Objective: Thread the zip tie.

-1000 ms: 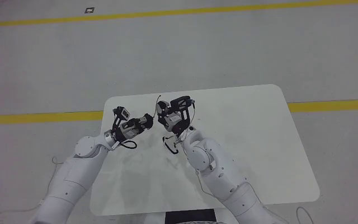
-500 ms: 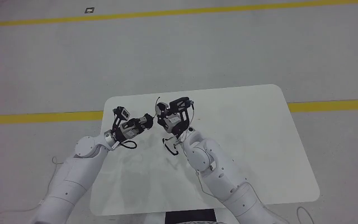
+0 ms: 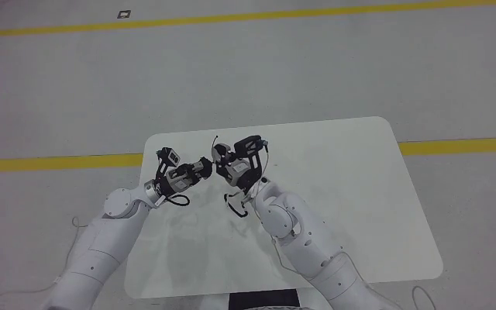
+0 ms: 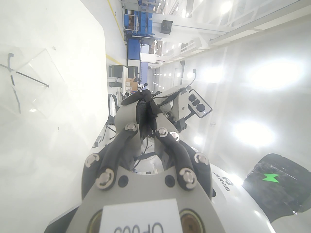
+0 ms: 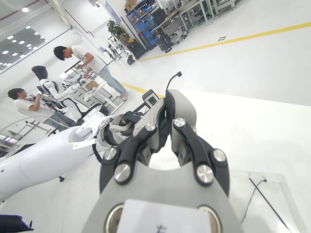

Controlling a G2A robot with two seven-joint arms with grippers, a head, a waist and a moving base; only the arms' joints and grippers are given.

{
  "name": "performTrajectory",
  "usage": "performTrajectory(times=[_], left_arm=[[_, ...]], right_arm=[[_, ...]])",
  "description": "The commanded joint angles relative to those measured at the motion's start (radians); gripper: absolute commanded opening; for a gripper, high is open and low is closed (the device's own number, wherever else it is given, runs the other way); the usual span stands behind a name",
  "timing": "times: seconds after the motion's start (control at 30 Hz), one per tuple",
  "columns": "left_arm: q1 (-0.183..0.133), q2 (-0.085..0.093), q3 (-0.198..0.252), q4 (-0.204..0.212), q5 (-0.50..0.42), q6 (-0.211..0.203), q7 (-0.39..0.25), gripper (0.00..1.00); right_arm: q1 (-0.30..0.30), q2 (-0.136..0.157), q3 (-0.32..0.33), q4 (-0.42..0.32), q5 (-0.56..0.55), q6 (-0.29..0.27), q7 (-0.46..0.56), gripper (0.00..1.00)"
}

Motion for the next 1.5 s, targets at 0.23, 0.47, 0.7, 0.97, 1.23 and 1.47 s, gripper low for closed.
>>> performTrajectory(times=[0.23, 0.47, 0.7, 0.97, 1.23, 1.47], left_arm=[[0.0, 0.0, 0.0, 0.0, 0.0, 0.0, 0.0, 0.0], [0.0, 0.0, 0.0, 0.0, 0.0, 0.0, 0.0, 0.0], [0.0, 0.0, 0.0, 0.0, 0.0, 0.0, 0.0, 0.0], [0.0, 0.0, 0.0, 0.0, 0.0, 0.0, 0.0, 0.0], [0.0, 0.0, 0.0, 0.0, 0.0, 0.0, 0.0, 0.0], [0.0, 0.0, 0.0, 0.0, 0.0, 0.0, 0.0, 0.0]], right_arm=[[0.002, 0.005, -0.001, 0.005, -0.004, 0.024, 0.01, 0.0], [0.004, 0.008, -0.005, 0.008, -0.007, 0.047, 0.001, 0.0], [0.007, 0.01, -0.011, 0.013, 0.004, 0.043, 0.002, 0.0], [0.008, 0.015, -0.013, 0.019, 0.002, 0.048, 0.016, 0.0], [0.006, 0.018, -0.016, 0.014, 0.019, 0.042, 0.007, 0.0], [0.01, 0.021, -0.019, 0.017, 0.026, 0.036, 0.014, 0.0]])
